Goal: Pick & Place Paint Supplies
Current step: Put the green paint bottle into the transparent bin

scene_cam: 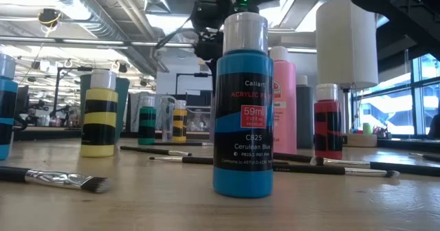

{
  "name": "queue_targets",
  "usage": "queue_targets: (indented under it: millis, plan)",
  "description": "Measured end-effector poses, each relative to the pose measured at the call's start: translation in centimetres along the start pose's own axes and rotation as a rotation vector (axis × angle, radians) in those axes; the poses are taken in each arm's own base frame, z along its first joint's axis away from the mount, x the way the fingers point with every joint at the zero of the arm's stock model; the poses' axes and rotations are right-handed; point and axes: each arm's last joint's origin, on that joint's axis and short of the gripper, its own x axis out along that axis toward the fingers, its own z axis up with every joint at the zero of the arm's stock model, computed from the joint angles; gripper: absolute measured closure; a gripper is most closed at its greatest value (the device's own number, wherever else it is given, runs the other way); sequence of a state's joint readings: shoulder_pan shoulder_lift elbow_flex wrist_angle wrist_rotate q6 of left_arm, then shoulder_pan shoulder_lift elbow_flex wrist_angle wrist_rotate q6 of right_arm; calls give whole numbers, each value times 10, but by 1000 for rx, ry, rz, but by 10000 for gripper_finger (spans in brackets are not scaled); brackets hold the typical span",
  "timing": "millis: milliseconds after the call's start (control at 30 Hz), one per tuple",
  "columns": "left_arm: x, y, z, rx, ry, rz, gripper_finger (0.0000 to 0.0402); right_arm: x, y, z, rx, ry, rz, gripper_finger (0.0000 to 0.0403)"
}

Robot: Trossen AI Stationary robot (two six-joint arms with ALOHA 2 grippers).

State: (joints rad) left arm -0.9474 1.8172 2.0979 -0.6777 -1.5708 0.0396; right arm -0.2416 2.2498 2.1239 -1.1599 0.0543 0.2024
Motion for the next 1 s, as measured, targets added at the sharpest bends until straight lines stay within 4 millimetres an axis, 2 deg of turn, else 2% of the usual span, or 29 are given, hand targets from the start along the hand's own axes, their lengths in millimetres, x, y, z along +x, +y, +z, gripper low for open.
queue_targets:
  millis: [167, 533, 1000]
  plan:
    - [1, 0, 0, -1, 1, 2, 148, 0, 6, 4, -6, -43, 69, 281]
    - [1, 0, 0, -4, 1, 2, 148, 1, 3, 5, 7, -45, 70, 281]
    - [1, 0, 0, -19, 1, 1, 148, 26, -9, -2, 35, -14, 55, 281]
